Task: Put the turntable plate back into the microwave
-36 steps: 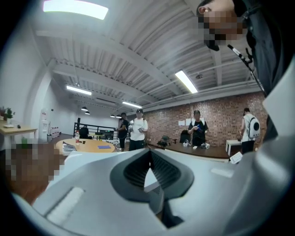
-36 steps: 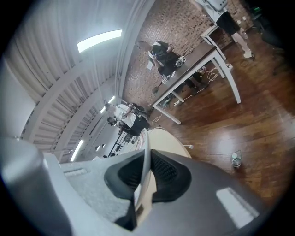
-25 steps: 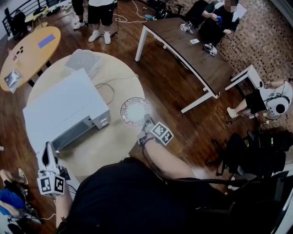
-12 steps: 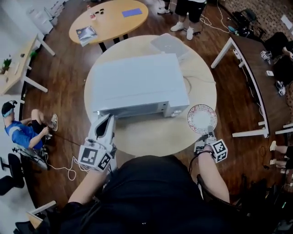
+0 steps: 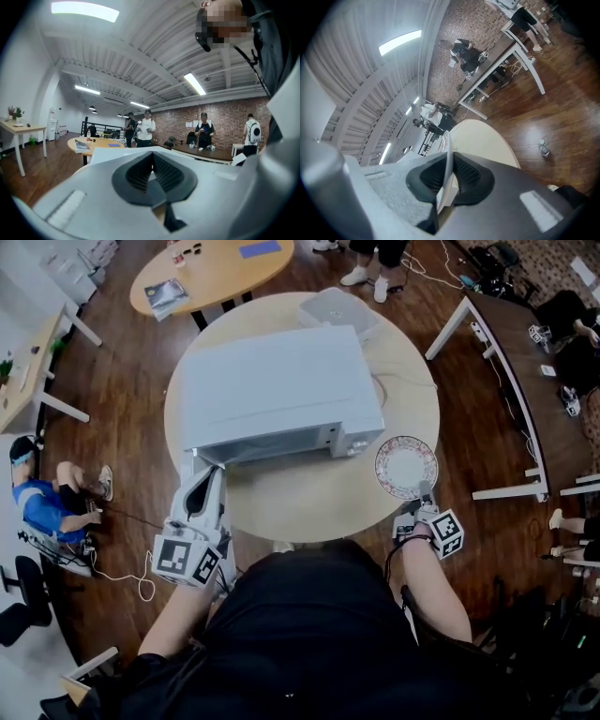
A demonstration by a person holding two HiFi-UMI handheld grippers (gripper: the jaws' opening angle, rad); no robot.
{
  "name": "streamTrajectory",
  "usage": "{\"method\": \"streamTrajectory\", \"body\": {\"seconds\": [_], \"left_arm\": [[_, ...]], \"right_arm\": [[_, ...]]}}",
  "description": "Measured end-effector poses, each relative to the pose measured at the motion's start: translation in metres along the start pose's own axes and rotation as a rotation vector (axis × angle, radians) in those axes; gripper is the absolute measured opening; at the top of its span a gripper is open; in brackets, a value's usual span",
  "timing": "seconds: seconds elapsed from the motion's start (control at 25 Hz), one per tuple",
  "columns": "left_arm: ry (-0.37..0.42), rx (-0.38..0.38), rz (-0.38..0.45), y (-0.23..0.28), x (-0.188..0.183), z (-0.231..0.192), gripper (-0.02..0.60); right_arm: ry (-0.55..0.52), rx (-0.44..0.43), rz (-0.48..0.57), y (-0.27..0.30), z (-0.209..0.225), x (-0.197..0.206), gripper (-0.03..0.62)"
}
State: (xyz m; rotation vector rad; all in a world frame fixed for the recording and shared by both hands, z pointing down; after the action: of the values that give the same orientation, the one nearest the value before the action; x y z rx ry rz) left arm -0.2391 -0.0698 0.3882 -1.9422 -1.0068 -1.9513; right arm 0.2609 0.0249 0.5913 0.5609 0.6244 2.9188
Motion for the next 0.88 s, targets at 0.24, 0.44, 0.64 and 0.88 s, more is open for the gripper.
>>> {"method": "streamTrajectory", "body": {"seconds": [0.24, 0.44, 0.64, 0.88], "left_arm": [[0.012, 0.009, 0.001, -0.012, 0.005, 0.002, 0.004], [0.014, 0.006, 0.012, -0.019, 0.003, -0.001, 0.003], [0.016, 0.003, 0.015, -0.028, 0.003, -0.004, 0.003], [0.019, 0.005, 0.016, -0.034, 0.005, -0.008, 0.005]], "right_arm": [[0.025, -0.019, -0.010, -0.008, -0.001, 0.017, 0.020], [0.017, -0.025, -0.019, -0.009, -0.005, 0.021, 0.020], [0.020, -0.031, -0.026, -0.008, -0.009, 0.028, 0.020], [0.022, -0.044, -0.041, -0.009, -0.014, 0.040, 0.020]]}}
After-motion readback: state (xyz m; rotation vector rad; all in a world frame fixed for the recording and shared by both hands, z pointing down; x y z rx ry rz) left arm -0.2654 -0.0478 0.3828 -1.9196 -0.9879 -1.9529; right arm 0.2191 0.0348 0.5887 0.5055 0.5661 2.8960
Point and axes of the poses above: the fingertips, and each gripper's own axes: y forward along the fingers, z to its right, x out of its underside, the point moved 5 cm from there along -y, backward along the fingers, and after that the axes turned 13 degrees about -z, right-handed, at the moved point
